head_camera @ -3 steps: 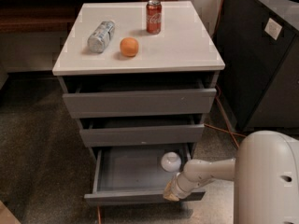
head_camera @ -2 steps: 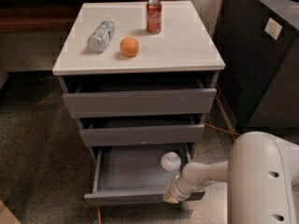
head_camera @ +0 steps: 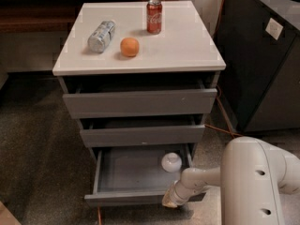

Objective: Close bottom drawer

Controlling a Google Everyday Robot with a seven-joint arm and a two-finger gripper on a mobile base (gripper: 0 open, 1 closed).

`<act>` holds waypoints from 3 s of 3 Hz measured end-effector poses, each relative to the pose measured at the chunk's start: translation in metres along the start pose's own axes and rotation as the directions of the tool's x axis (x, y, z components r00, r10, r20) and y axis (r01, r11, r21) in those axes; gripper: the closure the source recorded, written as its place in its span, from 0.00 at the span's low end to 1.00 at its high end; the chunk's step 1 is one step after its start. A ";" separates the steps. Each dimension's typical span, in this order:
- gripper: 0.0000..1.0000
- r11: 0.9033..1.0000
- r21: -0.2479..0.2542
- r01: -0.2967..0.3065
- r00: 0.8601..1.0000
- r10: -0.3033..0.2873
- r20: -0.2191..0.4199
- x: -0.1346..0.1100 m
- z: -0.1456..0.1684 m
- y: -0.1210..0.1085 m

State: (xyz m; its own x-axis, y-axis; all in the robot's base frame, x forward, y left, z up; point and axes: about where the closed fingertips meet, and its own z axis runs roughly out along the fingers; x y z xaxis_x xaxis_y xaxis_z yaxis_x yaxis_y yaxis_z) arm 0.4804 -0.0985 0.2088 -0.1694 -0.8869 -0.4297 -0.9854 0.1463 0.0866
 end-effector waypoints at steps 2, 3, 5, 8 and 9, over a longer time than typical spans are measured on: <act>1.00 1.000 0.016 -0.015 1.000 0.015 -0.014 0.004 0.022 -0.008; 1.00 0.998 0.058 -0.021 1.000 0.021 -0.009 0.006 0.035 -0.027; 1.00 0.990 0.131 -0.049 0.999 0.048 0.013 0.007 0.043 -0.072; 1.00 0.966 0.251 -0.057 0.997 0.040 0.072 0.006 0.037 -0.170; 1.00 0.961 0.271 -0.048 0.996 0.026 0.083 0.003 0.038 -0.198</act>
Offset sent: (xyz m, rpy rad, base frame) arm 0.0162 0.0035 -0.0315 -0.0140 -0.0134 -0.0389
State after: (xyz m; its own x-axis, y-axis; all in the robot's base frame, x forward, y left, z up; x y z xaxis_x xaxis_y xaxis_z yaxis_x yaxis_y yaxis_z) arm 0.6748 -0.1135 0.1562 -0.1957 -0.8434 -0.5003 -0.9431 0.3018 -0.1398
